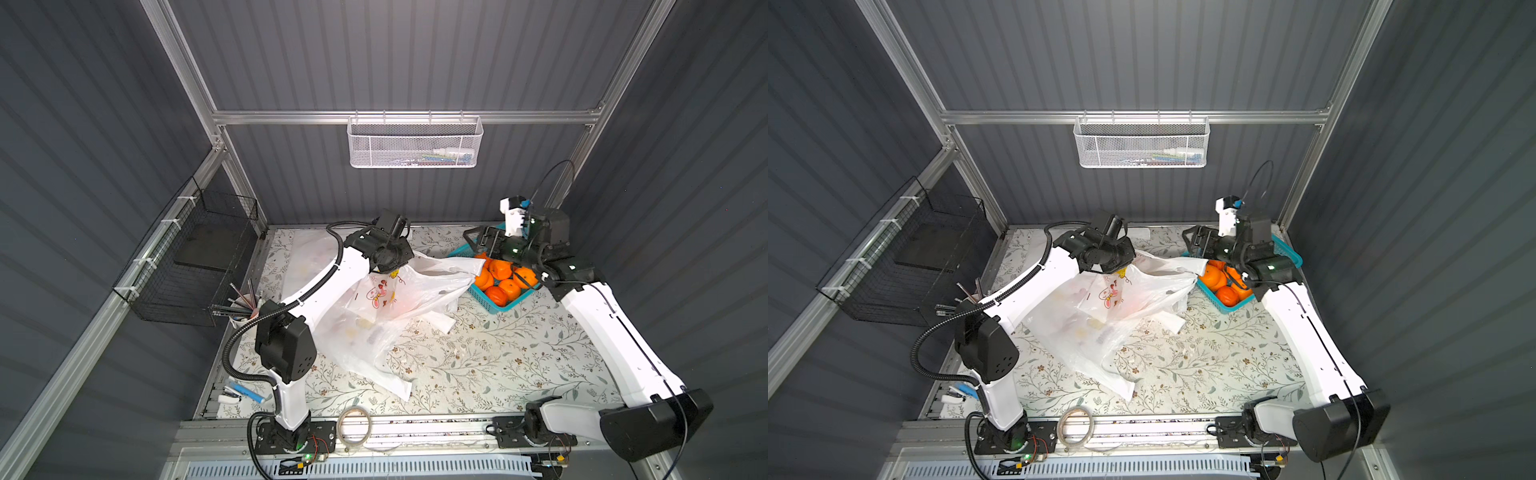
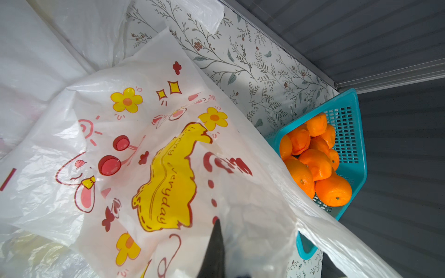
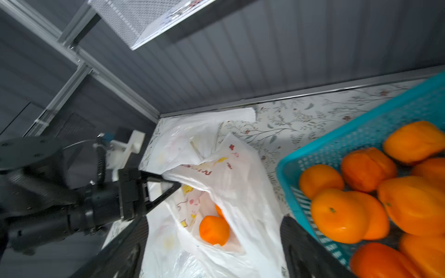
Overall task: Place the oranges into plastic bags & tie knots
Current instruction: Place the orange in the plastic bag, then pick up the orange from the basket.
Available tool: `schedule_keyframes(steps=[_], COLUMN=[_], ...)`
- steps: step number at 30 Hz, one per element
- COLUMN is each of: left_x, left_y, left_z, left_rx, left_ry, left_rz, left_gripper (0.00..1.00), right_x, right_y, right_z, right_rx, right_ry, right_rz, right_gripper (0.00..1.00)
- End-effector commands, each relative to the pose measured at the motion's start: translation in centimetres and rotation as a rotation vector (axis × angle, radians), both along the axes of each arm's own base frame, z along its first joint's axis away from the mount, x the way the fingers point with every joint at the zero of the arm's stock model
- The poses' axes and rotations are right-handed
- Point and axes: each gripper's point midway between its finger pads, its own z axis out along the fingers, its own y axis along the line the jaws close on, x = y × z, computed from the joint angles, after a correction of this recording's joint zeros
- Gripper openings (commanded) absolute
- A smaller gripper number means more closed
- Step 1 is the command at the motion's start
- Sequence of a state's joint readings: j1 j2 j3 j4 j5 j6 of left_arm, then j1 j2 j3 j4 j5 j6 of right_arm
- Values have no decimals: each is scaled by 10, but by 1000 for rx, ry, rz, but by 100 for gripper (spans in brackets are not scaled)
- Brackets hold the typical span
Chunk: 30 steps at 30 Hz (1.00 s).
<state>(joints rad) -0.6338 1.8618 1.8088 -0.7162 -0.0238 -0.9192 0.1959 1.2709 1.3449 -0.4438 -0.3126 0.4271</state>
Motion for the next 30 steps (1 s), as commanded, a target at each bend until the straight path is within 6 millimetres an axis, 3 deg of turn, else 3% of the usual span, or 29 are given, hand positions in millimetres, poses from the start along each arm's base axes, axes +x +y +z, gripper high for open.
schedule_keyframes(steps=[1,6,10,20,26,30], left_x=[2,2,2,1,0,0], left_y=[5,6,6,5,6,6], left_z=[-7,-5,-5,-1,-1,0], left_rx=[29,28,25,15,19,18], left_ry=[3,-6,-9,-20,-22,-23], left_rz=[-4,0,0,-10,-9,-10], left_gripper=[3,2,1,1,0,0], right_x=[5,28,47,80,78,71], right_y=[-27,-55,-60,-56,-48,-46], right_z=[-59,-125,-170,-220,-230,-240], right_rx=[-33,58,84,127,143,140], right_ry=[153,284,402,504,530,555], right_rz=[-56,-106,-115,-124,-103,-98], right_gripper=[88,88,88,86,73,72])
